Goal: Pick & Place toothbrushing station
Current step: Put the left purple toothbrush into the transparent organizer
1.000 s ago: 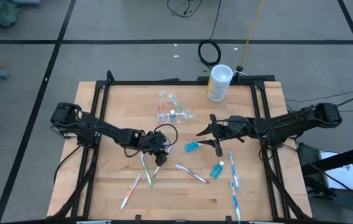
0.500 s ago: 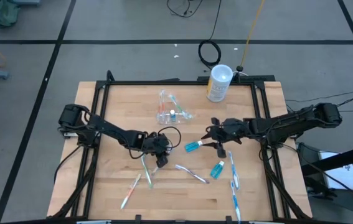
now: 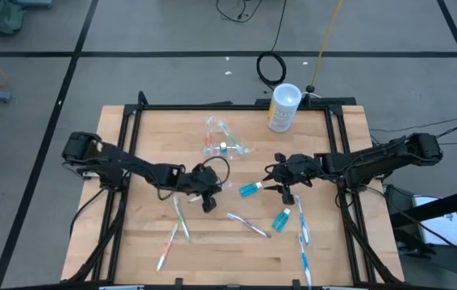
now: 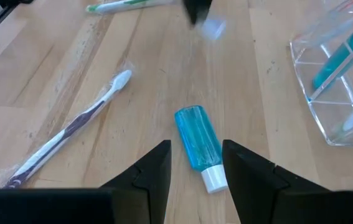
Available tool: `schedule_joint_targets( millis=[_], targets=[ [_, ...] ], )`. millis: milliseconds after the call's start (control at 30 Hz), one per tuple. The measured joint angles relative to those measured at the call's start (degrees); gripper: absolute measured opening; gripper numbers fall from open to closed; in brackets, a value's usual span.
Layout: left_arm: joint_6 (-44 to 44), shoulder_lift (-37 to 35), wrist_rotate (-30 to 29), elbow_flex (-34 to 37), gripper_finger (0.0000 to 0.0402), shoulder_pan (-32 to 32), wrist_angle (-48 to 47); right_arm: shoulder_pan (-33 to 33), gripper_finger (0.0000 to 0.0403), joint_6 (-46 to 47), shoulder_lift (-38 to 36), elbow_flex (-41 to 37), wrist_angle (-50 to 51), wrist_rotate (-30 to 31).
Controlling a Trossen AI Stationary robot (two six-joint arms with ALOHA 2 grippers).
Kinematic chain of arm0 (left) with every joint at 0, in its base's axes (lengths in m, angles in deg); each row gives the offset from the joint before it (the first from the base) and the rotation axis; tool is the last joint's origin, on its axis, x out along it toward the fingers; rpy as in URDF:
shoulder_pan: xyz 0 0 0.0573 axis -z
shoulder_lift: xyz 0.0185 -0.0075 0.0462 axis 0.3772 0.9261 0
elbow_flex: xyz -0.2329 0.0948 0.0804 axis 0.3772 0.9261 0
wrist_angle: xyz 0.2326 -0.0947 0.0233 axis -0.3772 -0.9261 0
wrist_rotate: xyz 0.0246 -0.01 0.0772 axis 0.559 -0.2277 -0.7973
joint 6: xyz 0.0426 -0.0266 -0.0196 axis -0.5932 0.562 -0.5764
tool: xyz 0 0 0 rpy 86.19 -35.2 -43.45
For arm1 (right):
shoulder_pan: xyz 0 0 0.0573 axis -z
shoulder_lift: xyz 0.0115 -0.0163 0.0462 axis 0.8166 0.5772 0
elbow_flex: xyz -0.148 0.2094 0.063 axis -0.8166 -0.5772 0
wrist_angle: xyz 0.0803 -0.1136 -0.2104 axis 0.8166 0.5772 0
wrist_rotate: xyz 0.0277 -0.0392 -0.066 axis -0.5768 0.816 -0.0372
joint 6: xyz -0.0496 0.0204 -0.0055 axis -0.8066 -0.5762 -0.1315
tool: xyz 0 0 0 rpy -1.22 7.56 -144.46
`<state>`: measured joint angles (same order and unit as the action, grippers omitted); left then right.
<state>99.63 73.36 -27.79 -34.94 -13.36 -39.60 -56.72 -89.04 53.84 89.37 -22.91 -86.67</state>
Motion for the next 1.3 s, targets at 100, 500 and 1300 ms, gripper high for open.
schedule_joint_targets(
  millis=[100, 500, 1300],
  targets=[
    [-2.95, -5.11, -6.68, -0.02, 0.0013, 0.30, 1.40, 0.00, 0.0134, 0.00, -0.02, 0.00, -0.09, 0.00],
    [-18.11, -12.73, -36.61, -0.11, 0.0015, -1.33, 20.82, 0.00, 0.0134, 0.00, -0.02, 0.00, -0.89, 0.04],
    [-19.59, 6.57, -43.37, -0.13, 0.0008, -16.27, 45.45, 0.00, 0.0134, 0.00, -0.02, 0.00, -3.89, -0.02]
  ],
)
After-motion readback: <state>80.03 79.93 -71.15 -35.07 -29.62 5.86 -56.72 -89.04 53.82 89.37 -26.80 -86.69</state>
